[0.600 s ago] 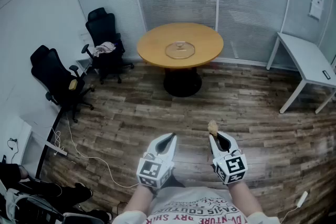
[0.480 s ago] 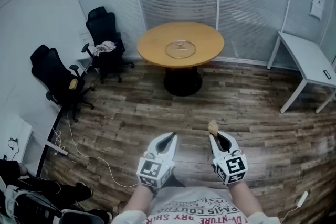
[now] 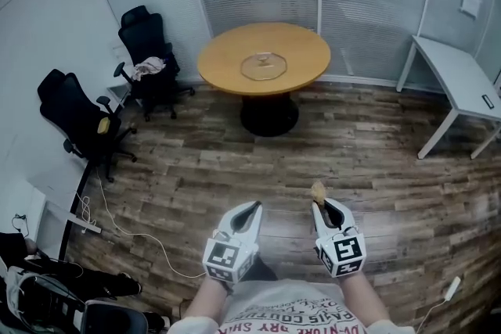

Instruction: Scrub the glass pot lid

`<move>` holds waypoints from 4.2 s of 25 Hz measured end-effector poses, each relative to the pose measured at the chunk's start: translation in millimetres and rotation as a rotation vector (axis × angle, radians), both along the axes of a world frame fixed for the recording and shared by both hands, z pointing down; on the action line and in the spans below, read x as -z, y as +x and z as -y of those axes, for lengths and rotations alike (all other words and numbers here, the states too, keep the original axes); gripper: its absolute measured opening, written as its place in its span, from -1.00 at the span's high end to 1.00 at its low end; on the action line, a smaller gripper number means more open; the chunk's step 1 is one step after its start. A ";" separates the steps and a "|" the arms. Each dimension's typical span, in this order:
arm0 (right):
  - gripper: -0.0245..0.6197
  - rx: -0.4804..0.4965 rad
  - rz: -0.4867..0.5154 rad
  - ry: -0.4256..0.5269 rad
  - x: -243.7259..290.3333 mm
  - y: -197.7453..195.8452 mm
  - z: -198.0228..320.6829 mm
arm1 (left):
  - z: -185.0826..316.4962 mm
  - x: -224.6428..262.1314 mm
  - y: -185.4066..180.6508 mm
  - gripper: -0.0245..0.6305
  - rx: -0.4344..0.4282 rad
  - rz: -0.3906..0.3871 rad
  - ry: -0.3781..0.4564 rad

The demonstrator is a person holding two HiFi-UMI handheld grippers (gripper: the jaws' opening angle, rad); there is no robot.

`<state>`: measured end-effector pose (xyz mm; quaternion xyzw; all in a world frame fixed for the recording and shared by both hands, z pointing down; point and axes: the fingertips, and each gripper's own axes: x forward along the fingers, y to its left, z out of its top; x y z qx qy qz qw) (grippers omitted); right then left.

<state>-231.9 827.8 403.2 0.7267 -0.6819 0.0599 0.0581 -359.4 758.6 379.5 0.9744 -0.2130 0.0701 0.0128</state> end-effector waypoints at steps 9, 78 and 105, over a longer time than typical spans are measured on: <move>0.77 -0.025 0.057 -0.087 -31.4 10.0 61.0 | 73.4 -25.4 -3.9 0.90 0.037 0.019 -0.071; 0.76 0.179 0.016 -0.250 -70.8 438.3 757.1 | 758.8 -30.2 381.4 0.90 0.295 -0.008 -0.064; 0.76 0.417 0.001 -0.605 -190.3 447.0 997.1 | 915.9 -94.6 389.5 0.90 0.435 -0.017 -0.163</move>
